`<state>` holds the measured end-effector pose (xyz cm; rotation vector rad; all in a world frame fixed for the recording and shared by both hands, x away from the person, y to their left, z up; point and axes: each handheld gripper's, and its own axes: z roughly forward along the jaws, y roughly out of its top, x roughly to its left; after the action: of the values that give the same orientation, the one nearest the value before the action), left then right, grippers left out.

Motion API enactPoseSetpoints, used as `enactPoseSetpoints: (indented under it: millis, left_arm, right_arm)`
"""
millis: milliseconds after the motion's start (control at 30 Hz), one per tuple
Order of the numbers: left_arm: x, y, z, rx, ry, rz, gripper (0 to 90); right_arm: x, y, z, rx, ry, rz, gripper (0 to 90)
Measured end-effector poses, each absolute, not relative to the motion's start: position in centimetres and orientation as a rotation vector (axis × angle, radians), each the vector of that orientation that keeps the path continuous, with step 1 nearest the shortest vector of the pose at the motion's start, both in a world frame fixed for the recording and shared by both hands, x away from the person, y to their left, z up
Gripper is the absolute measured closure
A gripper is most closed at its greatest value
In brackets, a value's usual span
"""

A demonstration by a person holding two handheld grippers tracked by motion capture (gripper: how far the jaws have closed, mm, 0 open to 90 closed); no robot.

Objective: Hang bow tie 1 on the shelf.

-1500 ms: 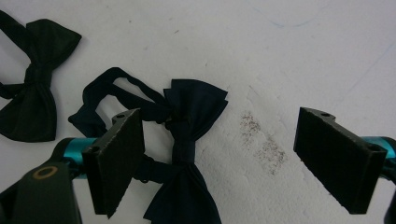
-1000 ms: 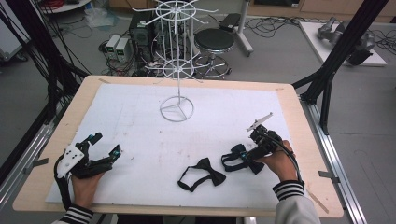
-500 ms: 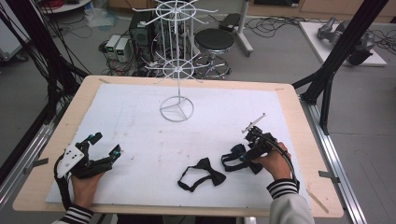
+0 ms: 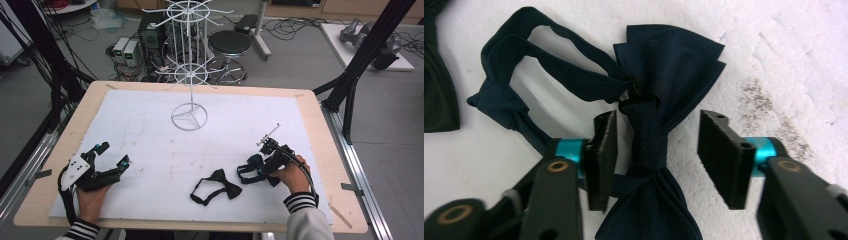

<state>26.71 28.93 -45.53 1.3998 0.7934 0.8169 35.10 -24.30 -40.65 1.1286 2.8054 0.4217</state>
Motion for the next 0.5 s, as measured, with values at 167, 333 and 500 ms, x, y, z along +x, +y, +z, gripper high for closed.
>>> enactPoseSetpoints:
  millis: [167, 333, 500]
  left_arm:
    - [26.7, 28.92, -45.52, 1.4, 0.794, 0.817, 14.9]
    - [26.72, 28.93, -45.53, 1.399, 0.793, 0.816, 14.9]
    - [26.72, 28.93, -45.53, 1.399, 0.794, 0.816, 14.9]
  right_arm:
    - [35.09, -24.18, -40.84, 1.134, 2.811, 0.389, 63.3]
    - [35.06, -24.0, -40.95, 1.126, 2.819, 0.364, 68.5]
    - [35.08, -23.95, -40.92, 1.124, 2.819, 0.365, 73.8]
